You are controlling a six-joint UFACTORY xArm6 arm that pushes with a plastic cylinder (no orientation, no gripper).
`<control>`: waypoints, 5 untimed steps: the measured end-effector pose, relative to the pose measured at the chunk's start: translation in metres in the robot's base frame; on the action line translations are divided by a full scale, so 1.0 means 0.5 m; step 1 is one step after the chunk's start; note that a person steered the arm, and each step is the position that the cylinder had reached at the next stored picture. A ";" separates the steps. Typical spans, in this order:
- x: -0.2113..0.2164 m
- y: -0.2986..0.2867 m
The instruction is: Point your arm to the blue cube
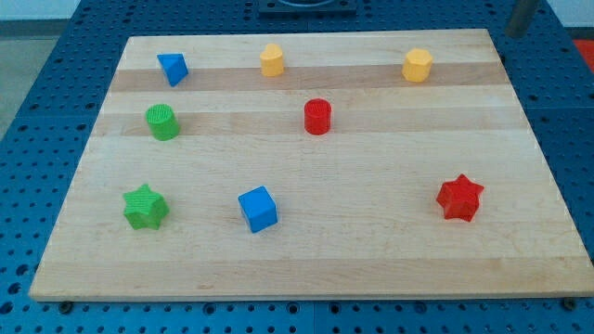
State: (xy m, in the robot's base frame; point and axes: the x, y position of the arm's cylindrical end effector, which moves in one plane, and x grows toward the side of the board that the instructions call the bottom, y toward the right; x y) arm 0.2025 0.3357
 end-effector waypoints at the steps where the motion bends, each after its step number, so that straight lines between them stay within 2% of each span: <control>1: 0.000 0.000; 2: 0.125 -0.028; 4: 0.167 -0.057; 5: 0.284 -0.212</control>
State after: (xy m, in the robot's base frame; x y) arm 0.3444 0.2297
